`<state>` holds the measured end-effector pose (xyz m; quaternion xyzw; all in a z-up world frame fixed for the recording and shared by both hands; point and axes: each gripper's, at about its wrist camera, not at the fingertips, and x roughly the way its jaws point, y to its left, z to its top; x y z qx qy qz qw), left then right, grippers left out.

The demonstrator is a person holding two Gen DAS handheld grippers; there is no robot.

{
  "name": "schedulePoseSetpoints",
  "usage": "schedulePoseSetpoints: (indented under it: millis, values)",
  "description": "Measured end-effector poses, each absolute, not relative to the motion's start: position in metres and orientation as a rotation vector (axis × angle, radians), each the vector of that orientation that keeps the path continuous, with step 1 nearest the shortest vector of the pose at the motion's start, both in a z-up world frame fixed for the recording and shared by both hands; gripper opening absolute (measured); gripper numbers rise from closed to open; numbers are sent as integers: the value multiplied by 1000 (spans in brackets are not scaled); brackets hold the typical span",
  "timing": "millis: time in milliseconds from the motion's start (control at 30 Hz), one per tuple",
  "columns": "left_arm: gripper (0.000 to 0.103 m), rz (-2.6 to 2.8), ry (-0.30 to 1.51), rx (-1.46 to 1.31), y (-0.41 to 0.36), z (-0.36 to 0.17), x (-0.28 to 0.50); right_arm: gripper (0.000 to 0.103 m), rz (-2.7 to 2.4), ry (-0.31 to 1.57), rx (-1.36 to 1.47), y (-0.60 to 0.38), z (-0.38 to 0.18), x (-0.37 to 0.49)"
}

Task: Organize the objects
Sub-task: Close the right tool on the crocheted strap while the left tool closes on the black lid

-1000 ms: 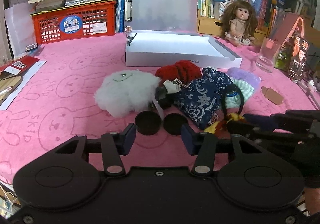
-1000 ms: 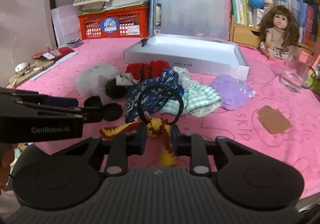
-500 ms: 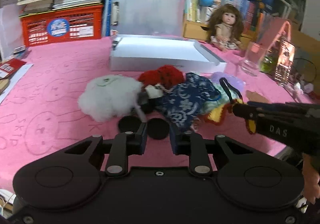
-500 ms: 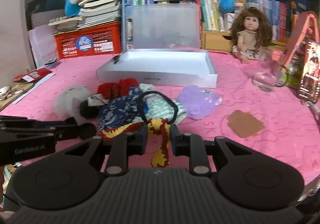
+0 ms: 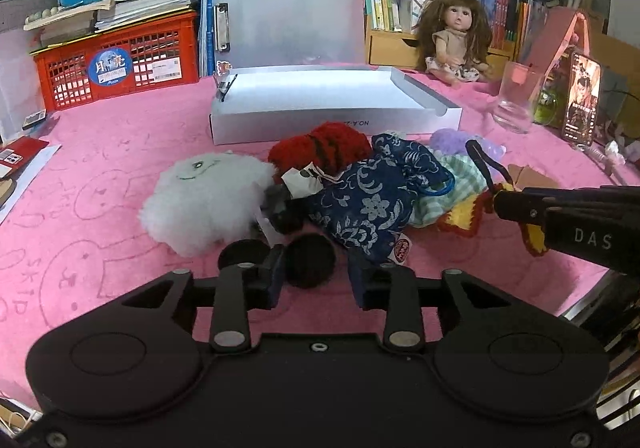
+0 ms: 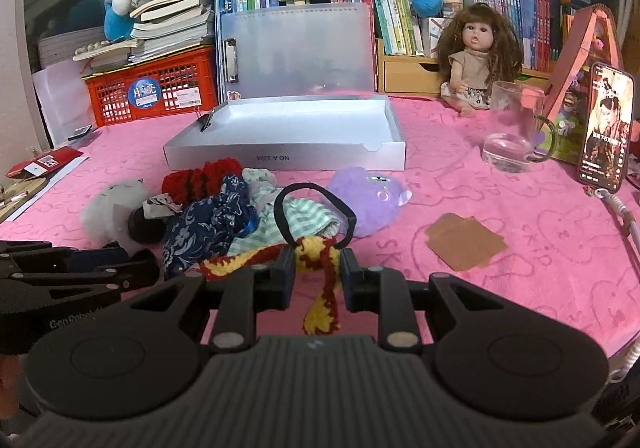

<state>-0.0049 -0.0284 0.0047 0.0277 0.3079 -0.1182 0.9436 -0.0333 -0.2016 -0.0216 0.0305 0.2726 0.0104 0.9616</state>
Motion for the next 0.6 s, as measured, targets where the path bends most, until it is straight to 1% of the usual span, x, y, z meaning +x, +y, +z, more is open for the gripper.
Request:
schedulePoseSetpoints:
  millis: [600]
  values:
    - [42,-227,637,23,-23,3,-1,28,13,566,84,-207,-27,-29]
